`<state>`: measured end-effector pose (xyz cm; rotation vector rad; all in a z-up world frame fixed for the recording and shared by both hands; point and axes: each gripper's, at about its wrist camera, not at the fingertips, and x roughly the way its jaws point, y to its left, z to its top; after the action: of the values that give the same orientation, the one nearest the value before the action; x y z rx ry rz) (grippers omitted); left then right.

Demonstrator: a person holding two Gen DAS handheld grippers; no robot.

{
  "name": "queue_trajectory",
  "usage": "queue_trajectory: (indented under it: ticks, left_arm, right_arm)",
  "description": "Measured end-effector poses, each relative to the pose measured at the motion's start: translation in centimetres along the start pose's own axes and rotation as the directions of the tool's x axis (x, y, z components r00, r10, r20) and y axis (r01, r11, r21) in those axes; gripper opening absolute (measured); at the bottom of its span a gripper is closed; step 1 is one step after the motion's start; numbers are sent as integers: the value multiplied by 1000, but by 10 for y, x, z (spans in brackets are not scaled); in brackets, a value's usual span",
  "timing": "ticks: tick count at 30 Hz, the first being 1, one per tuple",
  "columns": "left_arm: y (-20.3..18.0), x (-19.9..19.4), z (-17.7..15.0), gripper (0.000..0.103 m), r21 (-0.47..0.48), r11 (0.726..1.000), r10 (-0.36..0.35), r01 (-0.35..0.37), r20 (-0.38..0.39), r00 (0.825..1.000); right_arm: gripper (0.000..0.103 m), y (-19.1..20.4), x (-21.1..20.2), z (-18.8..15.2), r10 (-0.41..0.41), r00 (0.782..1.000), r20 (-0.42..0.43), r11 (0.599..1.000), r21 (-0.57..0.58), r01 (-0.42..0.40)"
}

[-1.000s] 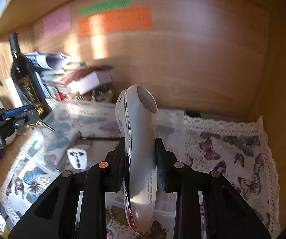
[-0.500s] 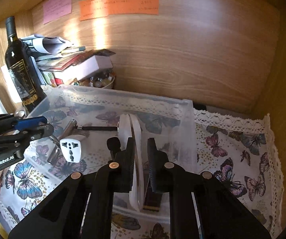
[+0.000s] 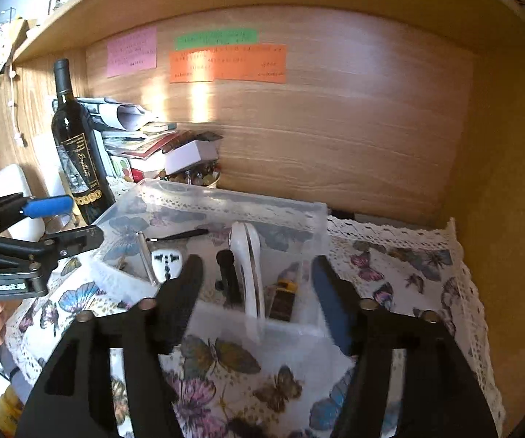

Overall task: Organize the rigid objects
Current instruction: 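Grasp the gold metal cup with the left tool while the right tool grasps a small black item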

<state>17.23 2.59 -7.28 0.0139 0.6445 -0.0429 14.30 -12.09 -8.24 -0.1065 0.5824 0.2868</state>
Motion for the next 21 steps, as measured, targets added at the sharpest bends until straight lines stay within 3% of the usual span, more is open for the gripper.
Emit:
queue_trajectory:
  ticks: [2,4,15,19,21]
  left_arm:
    - [-2,-8,-5,95,-4,1000,-2,2,8,1000]
    - [-5,-14,-11,97,-2,1000,-4,4,9,1000]
    - [-34,-7,-54,98,16,997,-67,69,-99,993]
    - [-47,4,-70,98,27,996,-81,86,-149,986]
    - [-54,9,-76,98,30,995,-92,98,-173,981]
  right_arm:
    - [67,-1,-8,-9,-6,1000,-6,1000,3,6]
    - [68,-2,-12,-19,-8,1000,-22,1000,10,8]
    - [67,-8,2,-88,-12,978,-207,999,47,22]
    - [46,-8,13,-102,3,964,-264,999,39,8]
    - [41,-7,10,-105,1,967,-253,999,38,9]
